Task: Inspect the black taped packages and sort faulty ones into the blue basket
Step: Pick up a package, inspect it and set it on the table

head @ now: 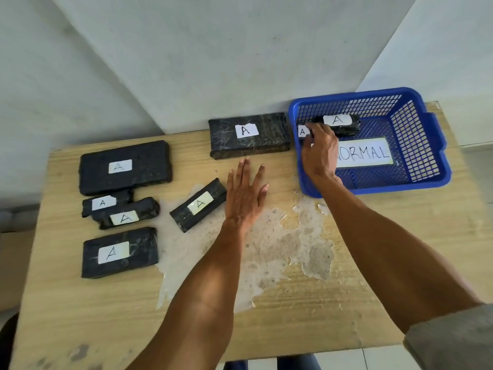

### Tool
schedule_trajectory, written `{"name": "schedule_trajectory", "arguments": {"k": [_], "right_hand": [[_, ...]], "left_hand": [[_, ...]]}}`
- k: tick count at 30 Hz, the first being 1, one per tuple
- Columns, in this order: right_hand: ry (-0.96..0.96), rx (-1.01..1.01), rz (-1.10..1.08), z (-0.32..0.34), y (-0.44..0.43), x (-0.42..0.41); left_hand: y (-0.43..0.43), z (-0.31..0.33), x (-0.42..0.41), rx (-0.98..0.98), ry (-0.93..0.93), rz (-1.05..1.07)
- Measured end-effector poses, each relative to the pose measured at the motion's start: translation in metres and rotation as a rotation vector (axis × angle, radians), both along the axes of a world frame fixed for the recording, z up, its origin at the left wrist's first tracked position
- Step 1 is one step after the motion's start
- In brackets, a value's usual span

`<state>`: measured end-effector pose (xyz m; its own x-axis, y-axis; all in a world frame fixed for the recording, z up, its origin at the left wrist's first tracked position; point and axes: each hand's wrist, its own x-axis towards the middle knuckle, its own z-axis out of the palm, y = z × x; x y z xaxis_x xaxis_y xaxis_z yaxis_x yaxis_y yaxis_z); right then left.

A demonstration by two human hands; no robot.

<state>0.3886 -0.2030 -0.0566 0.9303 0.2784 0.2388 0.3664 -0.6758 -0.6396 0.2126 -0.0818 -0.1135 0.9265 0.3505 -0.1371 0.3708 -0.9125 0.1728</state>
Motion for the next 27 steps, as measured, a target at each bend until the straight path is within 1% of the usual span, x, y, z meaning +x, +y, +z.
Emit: {"name": "schedule_trajectory", "arguments": {"k": [1,3,5,6,7,8,9,11,12,13,15,16,18,21,24,25,27], "right_hand": [[-0.026,0.021,-0.008,0.006,0.003,-0.009],[-0.140,0.019,0.025,0.016,0.011,-0.035],[-0.268,-0.005,0.135,0.015,0.020,-0.068],[-0.289,-0.016,0.202,0.008,0.023,-0.084],[-0.272,-0.031,0.271,-0.002,0.027,-0.103],[-0.211,-0.062,0.323,-0.014,0.029,-0.121],[-0.102,-0.112,0.347,-0.026,0.032,-0.140],[0.155,-0.234,0.325,-0.045,0.035,-0.171],[0.244,-0.300,0.317,-0.051,0.037,-0.184],[0.286,-0.356,0.316,-0.055,0.038,-0.194],[0.305,-0.418,0.324,-0.056,0.040,-0.211],[0.316,-0.413,0.323,-0.056,0.041,-0.216],[0.352,-0.374,0.300,-0.053,0.041,-0.225],[0.403,-0.295,0.252,-0.047,0.042,-0.234],[0.432,-0.251,0.240,-0.042,0.041,-0.249],[0.427,-0.260,0.243,-0.043,0.039,-0.256],[0.414,-0.302,0.242,-0.046,0.035,-0.269]], "left_hand": [[0.006,0.005,-0.010,0.033,-0.011,0.026],[0.019,0.013,-0.037,0.085,-0.028,0.106],[0.034,0.017,-0.067,0.091,-0.036,0.237],[0.039,0.017,-0.080,0.075,-0.028,0.313],[0.045,0.017,-0.094,0.048,-0.011,0.386],[0.049,0.017,-0.107,0.010,0.009,0.443],[0.053,0.017,-0.119,-0.041,0.024,0.480],[0.058,0.019,-0.137,-0.148,0.023,0.493],[0.060,0.020,-0.145,-0.174,0.013,0.476],[0.063,0.021,-0.152,-0.191,-0.001,0.457],[0.066,0.024,-0.162,-0.250,-0.049,0.443],[0.067,0.025,-0.165,-0.289,-0.075,0.441],[0.068,0.027,-0.171,-0.366,-0.110,0.419],[0.067,0.031,-0.179,-0.492,-0.113,0.340],[0.061,0.028,-0.191,-0.518,-0.153,0.268],[0.056,0.026,-0.194,-0.513,-0.197,0.278],[0.042,0.027,-0.202,-0.543,-0.282,0.388]]}}
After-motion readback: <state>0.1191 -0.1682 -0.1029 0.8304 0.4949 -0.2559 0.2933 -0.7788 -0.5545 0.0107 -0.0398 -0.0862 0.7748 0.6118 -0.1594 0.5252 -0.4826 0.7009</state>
